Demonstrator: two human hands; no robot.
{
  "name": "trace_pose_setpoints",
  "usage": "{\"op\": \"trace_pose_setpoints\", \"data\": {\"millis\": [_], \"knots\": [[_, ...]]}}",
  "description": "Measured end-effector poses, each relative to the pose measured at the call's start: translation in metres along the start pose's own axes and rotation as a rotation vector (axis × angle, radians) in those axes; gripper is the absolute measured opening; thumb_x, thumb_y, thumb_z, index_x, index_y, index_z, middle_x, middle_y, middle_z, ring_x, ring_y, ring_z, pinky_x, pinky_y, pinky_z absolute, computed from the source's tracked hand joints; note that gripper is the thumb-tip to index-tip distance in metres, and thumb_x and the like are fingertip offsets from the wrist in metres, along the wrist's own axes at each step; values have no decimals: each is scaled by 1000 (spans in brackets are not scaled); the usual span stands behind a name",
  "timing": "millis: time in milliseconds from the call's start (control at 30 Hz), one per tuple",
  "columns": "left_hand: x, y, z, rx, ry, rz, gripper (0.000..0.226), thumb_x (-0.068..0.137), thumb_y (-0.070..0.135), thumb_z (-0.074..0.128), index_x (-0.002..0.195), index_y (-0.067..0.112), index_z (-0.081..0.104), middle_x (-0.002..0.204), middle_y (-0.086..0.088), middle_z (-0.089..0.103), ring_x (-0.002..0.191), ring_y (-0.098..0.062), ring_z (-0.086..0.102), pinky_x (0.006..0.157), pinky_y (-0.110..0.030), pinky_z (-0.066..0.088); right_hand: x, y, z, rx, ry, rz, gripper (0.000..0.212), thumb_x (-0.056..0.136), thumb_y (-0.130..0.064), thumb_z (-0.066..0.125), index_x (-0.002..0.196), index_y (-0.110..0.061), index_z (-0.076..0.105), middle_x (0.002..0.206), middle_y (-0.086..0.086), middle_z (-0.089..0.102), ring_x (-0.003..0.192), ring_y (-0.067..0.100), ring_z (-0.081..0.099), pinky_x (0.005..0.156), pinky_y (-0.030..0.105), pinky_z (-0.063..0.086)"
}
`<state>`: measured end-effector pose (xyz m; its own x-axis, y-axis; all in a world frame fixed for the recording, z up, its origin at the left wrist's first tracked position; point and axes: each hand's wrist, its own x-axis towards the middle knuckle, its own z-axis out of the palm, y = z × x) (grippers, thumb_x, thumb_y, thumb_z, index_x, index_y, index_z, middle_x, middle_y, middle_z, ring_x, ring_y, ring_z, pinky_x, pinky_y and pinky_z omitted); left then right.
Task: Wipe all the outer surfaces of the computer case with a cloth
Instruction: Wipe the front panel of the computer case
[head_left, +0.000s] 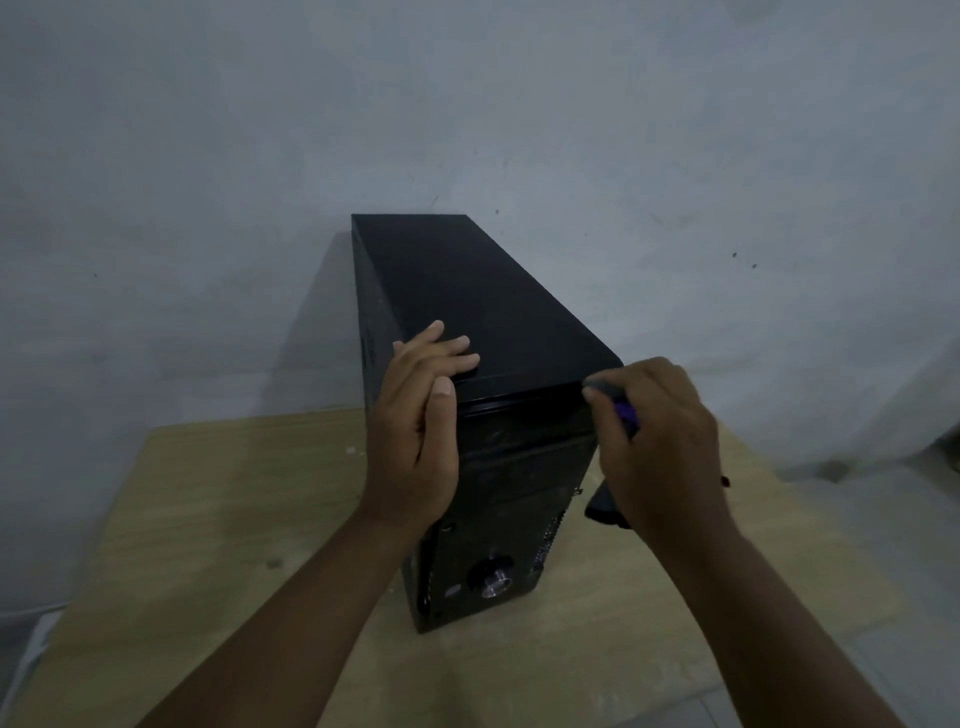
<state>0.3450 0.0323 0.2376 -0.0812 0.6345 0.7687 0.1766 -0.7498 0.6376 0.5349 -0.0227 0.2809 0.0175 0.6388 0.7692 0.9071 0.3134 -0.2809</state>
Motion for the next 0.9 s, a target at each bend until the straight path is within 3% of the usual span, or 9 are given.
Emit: {"op": "trace_pose_setpoints", "data": {"millis": [100,233,333,400,567,667,900], "knots": [[-1,2,10,21,20,-15,36,98,10,34,112,11,67,124,-3,65,139,-19,46,114,-60,33,0,15,3,31,101,178,4,92,-7,66,95,-7,68,90,-1,58,84,17,56,75,20,41],[-2,3,24,72,71,-28,38,99,10,32,109,6,68,124,-5,65,140,-19,46,115,-56,35,5,15,9,253,176,473,6,96,-14,61,91,-18,64,88,-7,57,80,3,48,71,1,34],[-3,5,35,87,127,-52,40,98,10,31,107,2,69,125,-8,65,141,-19,45,117,-47,36,6,25,13,414,166,649,8,98,-23,58,91,-22,61,84,-11,60,78,5,55,65,3,37],[-3,7,42,79,178,-66,39,98,10,30,105,3,68,124,-8,65,141,-19,45,117,-42,36,3,31,12,451,132,609,7,98,-22,59,91,-22,61,84,-10,61,79,4,56,65,4,37],[-3,8,49,94,232,-66,38,98,8,29,104,6,67,126,-10,64,141,-19,44,117,-33,34,-2,53,10,366,97,257,3,94,-9,64,92,-11,62,89,-4,56,81,7,50,74,2,36],[-3,9,55,95,240,-82,39,99,1,28,105,7,66,127,-9,63,143,-20,42,117,-30,33,0,63,12,373,129,198,3,93,-7,65,93,-8,63,91,-3,55,83,12,52,76,4,36],[-5,8,52,128,204,-76,40,98,-4,28,107,4,66,127,-13,63,143,-21,42,118,-33,33,8,62,18,308,239,-80,8,92,-5,67,94,2,67,92,11,59,87,19,53,73,36,50]]}}
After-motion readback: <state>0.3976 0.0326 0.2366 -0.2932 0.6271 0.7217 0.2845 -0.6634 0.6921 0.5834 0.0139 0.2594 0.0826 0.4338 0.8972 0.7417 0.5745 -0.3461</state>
